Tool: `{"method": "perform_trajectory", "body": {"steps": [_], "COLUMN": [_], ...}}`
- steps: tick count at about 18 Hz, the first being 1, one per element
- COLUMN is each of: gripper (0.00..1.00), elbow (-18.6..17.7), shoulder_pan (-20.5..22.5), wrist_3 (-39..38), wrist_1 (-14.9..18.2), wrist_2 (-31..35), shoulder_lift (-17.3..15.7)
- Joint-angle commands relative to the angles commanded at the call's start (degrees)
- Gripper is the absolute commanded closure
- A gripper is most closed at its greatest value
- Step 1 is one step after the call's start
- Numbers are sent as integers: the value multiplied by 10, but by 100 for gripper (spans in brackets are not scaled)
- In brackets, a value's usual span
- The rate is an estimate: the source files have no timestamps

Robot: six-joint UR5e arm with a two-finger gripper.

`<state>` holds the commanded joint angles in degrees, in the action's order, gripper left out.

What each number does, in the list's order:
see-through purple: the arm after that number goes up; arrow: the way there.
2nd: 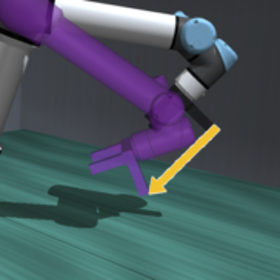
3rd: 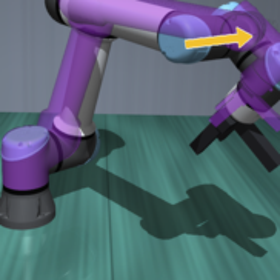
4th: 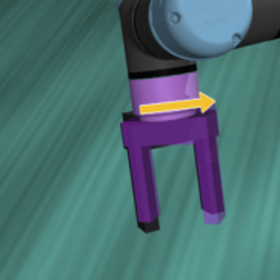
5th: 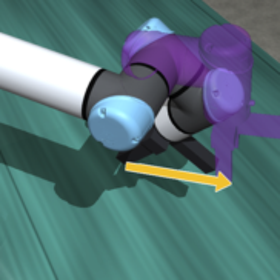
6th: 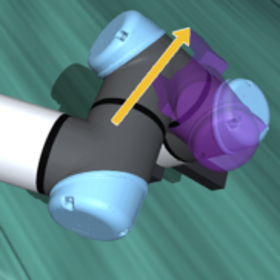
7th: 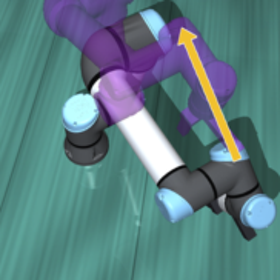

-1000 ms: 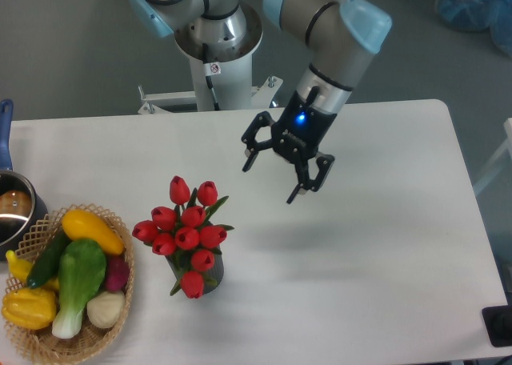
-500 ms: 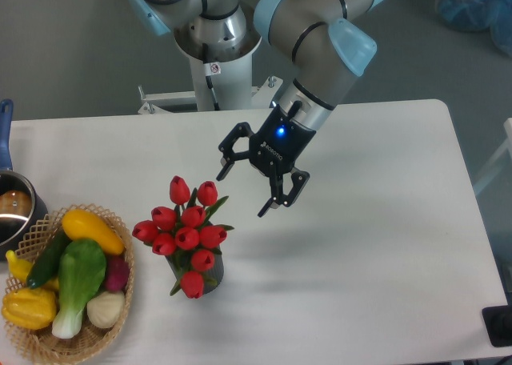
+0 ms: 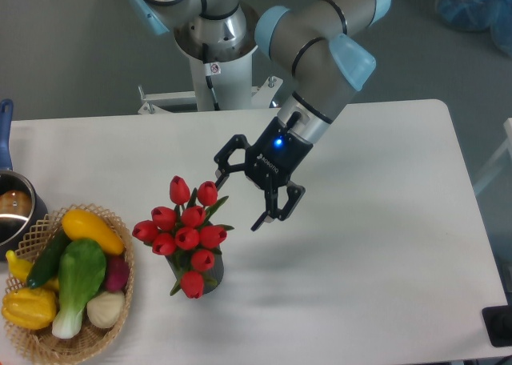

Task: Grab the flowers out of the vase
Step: 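Lower the open gripper around the tulip stems at the vase rim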

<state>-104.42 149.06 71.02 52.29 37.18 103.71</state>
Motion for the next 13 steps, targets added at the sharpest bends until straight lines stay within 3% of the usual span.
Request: {"method": "perform_trajectory", "body": {"steps": [5, 13], "gripper": [0, 0], "elbow": [14, 13], "shoulder_pan": [-10, -28], "wrist_3": [5, 5], "wrist_1": [-2, -9], "wrist_2": [-6, -11], "shoulder_lift": [22, 26]}}
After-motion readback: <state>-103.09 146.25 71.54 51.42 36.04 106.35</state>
